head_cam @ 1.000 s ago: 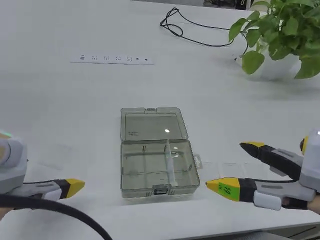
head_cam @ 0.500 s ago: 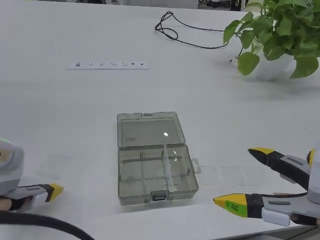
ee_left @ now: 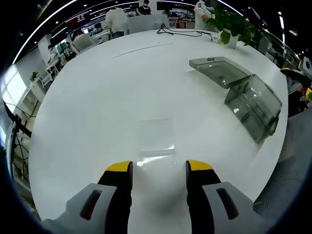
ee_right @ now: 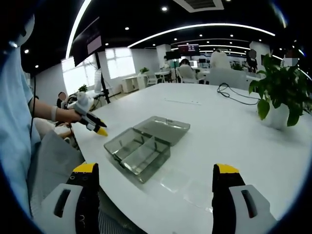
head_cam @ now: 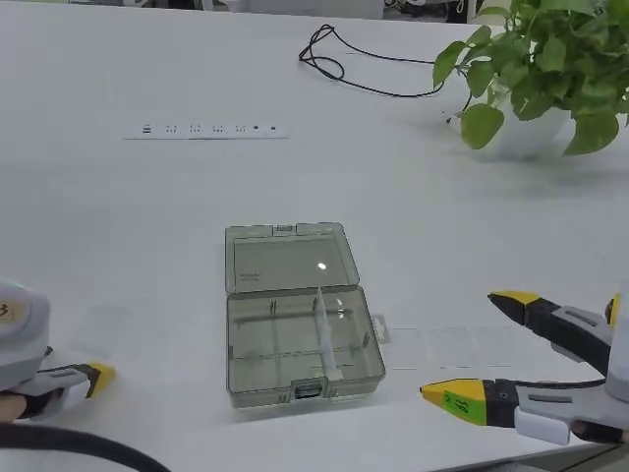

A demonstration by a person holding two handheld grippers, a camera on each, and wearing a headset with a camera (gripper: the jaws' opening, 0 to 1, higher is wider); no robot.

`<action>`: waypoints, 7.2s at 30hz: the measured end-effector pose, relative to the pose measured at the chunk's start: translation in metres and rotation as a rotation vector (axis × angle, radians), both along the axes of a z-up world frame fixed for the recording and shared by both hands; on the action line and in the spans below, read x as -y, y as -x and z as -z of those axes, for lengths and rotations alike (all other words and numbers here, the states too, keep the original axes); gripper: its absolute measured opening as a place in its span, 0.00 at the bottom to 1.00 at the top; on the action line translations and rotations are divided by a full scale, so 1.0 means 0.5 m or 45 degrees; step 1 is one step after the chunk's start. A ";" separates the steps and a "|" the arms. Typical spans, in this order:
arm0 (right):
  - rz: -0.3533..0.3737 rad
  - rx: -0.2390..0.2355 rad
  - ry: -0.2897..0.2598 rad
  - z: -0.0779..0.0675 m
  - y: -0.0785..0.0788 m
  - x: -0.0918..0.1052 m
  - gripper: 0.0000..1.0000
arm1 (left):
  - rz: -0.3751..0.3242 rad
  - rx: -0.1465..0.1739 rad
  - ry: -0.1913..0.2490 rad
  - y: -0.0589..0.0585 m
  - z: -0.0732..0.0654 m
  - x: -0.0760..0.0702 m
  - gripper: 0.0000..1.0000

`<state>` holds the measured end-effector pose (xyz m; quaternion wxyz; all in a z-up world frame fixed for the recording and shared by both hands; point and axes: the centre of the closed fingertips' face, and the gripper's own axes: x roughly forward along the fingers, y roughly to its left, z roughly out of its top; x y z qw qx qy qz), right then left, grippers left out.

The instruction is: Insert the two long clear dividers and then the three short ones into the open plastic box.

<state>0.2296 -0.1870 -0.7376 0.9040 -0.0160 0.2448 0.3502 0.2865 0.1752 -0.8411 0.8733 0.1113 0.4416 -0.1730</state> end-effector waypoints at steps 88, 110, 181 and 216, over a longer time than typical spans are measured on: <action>0.083 -0.113 -0.303 -0.031 -0.063 -0.125 0.82 | 0.364 0.448 0.397 -0.036 -0.217 0.332 0.31; 0.178 -0.217 -0.592 -0.038 -0.112 -0.192 0.63 | 0.463 0.493 0.461 0.004 -0.225 0.431 0.31; 0.240 -0.583 -0.563 -0.034 -0.121 -0.207 0.02 | 0.372 0.502 0.446 0.013 -0.197 0.365 0.67; 0.127 -1.043 -0.081 -0.011 -0.122 -0.258 0.02 | 0.555 0.419 0.408 0.050 -0.149 0.297 1.00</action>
